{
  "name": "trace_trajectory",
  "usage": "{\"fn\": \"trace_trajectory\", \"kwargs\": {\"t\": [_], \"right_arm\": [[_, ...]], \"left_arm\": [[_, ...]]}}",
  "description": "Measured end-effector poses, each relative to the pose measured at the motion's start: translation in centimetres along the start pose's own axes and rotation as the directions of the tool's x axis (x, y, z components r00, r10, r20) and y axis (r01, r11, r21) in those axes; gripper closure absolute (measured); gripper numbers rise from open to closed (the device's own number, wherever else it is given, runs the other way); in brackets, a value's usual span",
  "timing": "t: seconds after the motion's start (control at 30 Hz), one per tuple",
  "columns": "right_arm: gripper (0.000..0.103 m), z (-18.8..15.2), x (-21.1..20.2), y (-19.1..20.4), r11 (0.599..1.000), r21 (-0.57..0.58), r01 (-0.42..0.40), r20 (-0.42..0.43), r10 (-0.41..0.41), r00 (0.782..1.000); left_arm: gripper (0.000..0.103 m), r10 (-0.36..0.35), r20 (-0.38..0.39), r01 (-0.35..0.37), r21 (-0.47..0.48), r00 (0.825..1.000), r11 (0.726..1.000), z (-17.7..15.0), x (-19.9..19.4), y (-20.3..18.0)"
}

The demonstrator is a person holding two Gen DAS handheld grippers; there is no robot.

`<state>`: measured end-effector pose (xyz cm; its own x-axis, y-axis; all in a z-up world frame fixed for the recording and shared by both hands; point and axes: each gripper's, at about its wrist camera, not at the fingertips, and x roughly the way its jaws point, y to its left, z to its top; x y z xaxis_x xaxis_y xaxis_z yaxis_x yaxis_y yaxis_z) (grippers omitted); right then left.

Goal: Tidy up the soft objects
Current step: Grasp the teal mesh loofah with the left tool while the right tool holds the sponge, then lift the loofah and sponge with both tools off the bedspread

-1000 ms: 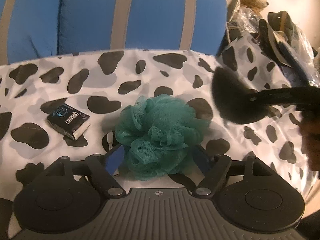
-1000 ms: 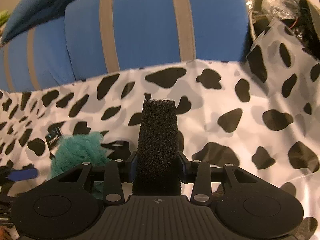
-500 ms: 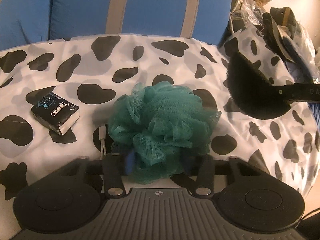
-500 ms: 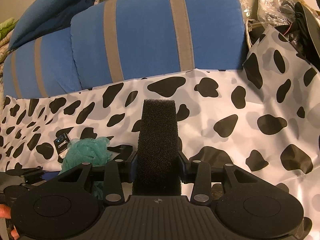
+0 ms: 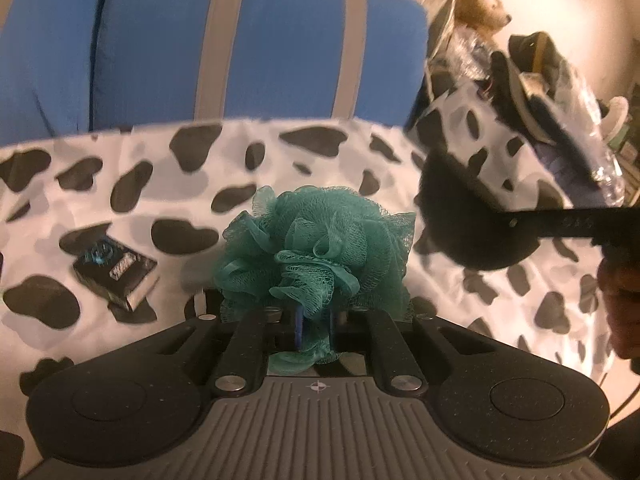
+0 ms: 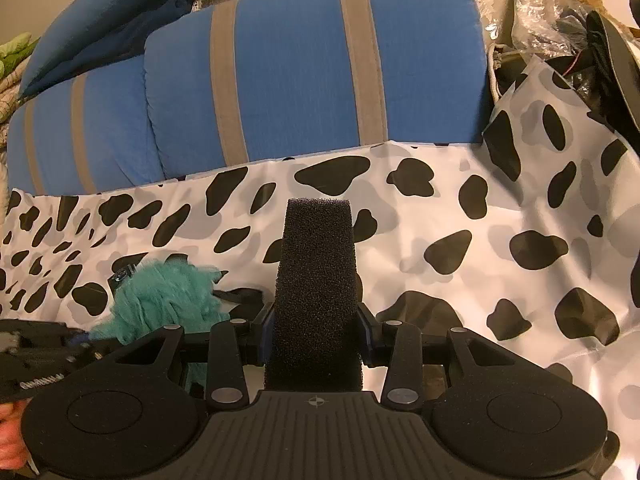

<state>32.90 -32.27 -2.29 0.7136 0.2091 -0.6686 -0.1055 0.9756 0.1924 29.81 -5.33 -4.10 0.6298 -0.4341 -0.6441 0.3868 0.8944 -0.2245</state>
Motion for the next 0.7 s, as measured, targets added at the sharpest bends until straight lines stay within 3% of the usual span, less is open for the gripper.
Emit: {"fn": "trace_trajectory", "kwargs": {"t": [0.2,0.7], "right_arm": [[0.06,-0.7,-1.2,0.9,1.0,-0.016,-0.013,-0.002,0.013,1.0],[0.06,-3.3,-5.0,3.9,0.996,-0.064,-0.058,-0.014,0.057,0.998]], "left_arm": [[0.092,-0.017,0.045,0.016,0.024,0.999,1.0,0.1,-2.6,-0.7],[0.092,0.027,0.057,-0.032,0.082,0.998,0.996,-3.4,-8.9,-2.0]]}}
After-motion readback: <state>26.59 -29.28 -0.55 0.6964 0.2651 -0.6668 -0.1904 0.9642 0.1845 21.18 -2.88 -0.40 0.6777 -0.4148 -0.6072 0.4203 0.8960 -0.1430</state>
